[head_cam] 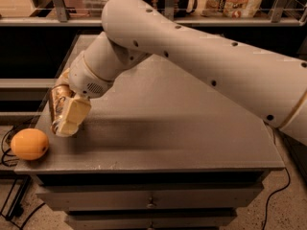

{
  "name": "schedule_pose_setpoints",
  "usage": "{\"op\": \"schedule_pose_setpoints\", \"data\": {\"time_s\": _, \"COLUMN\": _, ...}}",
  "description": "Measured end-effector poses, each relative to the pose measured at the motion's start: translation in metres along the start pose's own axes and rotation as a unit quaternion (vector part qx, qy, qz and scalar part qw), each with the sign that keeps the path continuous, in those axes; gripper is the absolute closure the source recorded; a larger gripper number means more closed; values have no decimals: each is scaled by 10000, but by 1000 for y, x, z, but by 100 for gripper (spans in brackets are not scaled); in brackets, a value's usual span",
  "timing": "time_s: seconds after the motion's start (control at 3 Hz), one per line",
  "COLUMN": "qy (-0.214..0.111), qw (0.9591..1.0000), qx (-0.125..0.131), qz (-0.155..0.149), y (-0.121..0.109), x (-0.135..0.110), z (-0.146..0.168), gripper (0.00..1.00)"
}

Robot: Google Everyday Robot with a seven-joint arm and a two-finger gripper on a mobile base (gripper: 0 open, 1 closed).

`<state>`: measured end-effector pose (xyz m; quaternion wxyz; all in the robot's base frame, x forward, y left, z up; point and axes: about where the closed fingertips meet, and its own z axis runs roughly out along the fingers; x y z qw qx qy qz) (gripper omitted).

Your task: Move orange can near orange

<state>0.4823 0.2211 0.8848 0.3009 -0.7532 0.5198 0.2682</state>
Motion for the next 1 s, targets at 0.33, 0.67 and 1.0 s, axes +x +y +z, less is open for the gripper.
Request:
{"op": "schedule_pose_setpoints", "data": {"time_s": 0.33, "qy": -79, "qw": 9999, "qx": -86, "qz": -6, "y": 1, "x": 4, "z": 7, "gripper": 13}}
{"op": "schedule_pose_setpoints", "data": {"time_s": 0.67, "qy": -238, "qw": 9996, "qx": -166, "qz": 61, "y": 1, "x": 12, "z": 12, "gripper": 0}}
{"op": "schedule_pose_setpoints", "data": {"time_s": 1.0, "qy": -238, "qw": 9996, "qx": -166, "qz": 61, "y": 1, "x": 12, "z": 12, "gripper": 0}}
